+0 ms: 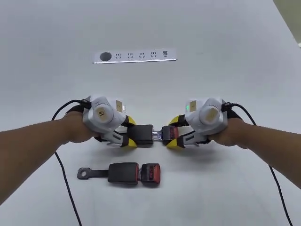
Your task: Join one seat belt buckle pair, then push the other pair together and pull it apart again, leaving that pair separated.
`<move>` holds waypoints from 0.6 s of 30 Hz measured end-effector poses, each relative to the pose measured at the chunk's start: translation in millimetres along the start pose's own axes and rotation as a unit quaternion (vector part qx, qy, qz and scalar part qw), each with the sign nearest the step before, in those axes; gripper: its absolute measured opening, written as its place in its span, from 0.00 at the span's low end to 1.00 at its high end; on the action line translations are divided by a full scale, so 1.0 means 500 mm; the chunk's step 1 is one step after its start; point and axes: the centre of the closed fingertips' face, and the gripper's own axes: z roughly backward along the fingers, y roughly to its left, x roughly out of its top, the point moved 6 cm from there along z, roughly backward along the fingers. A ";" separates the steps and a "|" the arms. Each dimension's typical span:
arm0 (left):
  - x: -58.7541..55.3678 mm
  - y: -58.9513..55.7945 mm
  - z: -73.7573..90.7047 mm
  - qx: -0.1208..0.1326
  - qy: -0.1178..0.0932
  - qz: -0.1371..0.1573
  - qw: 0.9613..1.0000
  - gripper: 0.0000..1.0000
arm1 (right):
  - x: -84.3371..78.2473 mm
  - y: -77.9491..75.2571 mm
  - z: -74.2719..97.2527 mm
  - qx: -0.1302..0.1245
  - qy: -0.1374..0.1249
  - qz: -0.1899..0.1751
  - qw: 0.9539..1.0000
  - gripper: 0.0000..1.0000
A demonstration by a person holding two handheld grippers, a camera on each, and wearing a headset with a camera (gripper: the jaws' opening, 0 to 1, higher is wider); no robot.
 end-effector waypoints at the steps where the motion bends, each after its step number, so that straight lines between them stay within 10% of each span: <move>1: -0.002 0.002 0.000 0.000 0.001 -0.001 1.000 0.33 | 0.000 0.000 0.000 -0.001 -0.002 -0.002 1.000 0.33; 18: 0.000 0.004 -0.005 -0.002 0.013 -0.003 1.000 0.32 | 0.023 0.011 -0.030 -0.015 -0.020 -0.014 1.000 0.33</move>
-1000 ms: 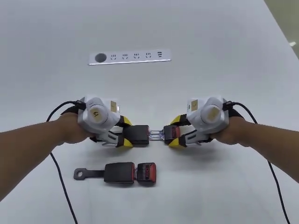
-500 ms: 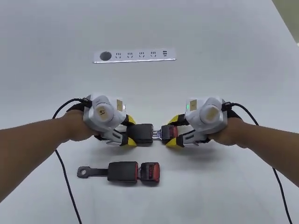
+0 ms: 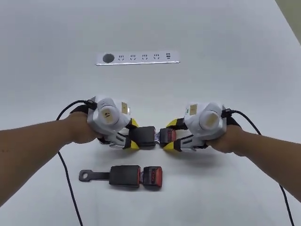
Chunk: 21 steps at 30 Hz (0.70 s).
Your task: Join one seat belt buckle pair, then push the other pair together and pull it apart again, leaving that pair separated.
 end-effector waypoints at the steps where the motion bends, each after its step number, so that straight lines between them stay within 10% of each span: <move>1: -0.001 0.000 0.001 -0.002 0.000 0.000 1.000 0.32 | -0.001 -0.002 0.000 -0.001 0.002 0.000 1.000 0.33; 21: 0.003 0.005 0.002 -0.020 0.012 -0.021 0.999 0.32 | 0.006 0.002 -0.003 -0.007 0.007 -0.002 1.000 0.33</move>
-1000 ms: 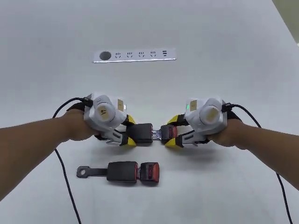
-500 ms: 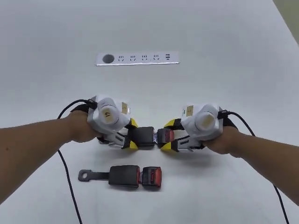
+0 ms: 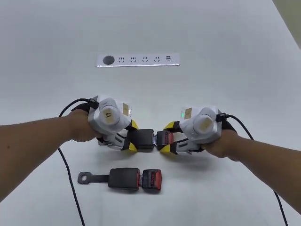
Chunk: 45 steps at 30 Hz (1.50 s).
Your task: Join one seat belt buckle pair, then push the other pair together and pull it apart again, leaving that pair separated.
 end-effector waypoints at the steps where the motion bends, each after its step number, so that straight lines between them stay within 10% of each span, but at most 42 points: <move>1: 0.000 0.000 0.000 0.000 0.000 0.000 1.000 0.32 | 0.000 0.000 0.002 0.000 0.000 0.000 1.000 0.33; 45: -0.001 0.003 0.001 -0.013 0.012 -0.020 1.000 0.33 | 0.002 0.000 0.000 -0.006 0.000 0.003 1.000 0.33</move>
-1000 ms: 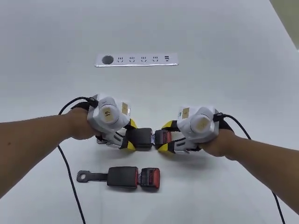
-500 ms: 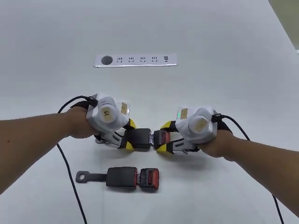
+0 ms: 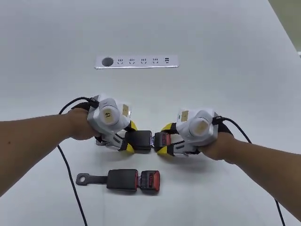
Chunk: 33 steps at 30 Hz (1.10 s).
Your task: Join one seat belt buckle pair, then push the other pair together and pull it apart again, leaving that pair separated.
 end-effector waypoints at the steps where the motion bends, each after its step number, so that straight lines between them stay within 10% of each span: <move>1: 0.000 -0.001 0.000 0.000 0.000 -0.001 1.000 0.33 | 0.000 0.000 0.000 0.000 0.000 0.001 1.000 0.33; 33: -0.004 0.000 0.000 0.000 0.000 -0.002 1.000 0.33 | 0.004 0.005 0.002 0.004 0.005 0.012 1.000 0.33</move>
